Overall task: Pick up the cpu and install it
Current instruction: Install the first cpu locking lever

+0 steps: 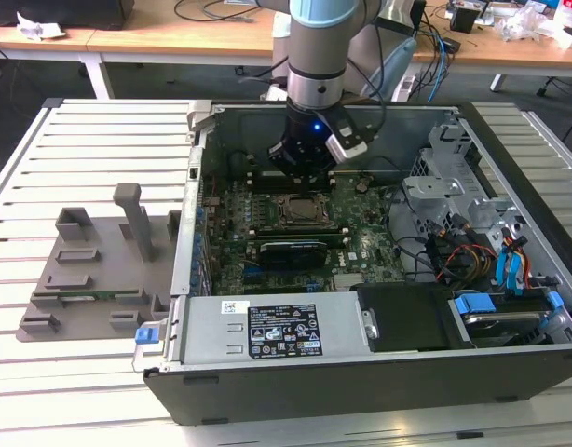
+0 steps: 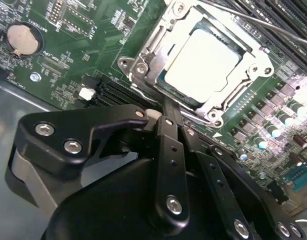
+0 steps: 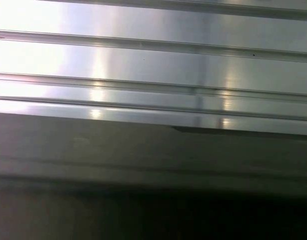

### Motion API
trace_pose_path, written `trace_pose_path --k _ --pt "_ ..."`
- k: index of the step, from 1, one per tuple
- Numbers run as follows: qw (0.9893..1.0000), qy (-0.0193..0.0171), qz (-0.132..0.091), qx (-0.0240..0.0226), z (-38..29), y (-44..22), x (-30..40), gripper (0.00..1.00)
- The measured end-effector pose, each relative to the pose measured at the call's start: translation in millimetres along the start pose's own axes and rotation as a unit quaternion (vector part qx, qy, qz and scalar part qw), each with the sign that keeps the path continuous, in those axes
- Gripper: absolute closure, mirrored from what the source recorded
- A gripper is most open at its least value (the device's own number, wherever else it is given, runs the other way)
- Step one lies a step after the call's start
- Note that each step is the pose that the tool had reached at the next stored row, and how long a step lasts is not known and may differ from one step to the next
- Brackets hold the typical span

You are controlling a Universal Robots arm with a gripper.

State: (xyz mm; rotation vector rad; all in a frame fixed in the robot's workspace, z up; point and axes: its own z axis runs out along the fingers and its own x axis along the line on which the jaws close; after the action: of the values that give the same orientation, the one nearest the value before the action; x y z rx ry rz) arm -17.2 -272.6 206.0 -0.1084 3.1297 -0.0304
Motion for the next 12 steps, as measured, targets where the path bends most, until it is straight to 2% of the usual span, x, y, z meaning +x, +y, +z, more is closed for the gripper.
trace_pose_path --k 8,12 --pt "1.0000 0.0003 0.000 0.0024 1.8 -0.1 -10.7 0.89" --pt "1.0000 0.0005 0.000 0.0027 5.1 -0.6 -15.8 0.89"
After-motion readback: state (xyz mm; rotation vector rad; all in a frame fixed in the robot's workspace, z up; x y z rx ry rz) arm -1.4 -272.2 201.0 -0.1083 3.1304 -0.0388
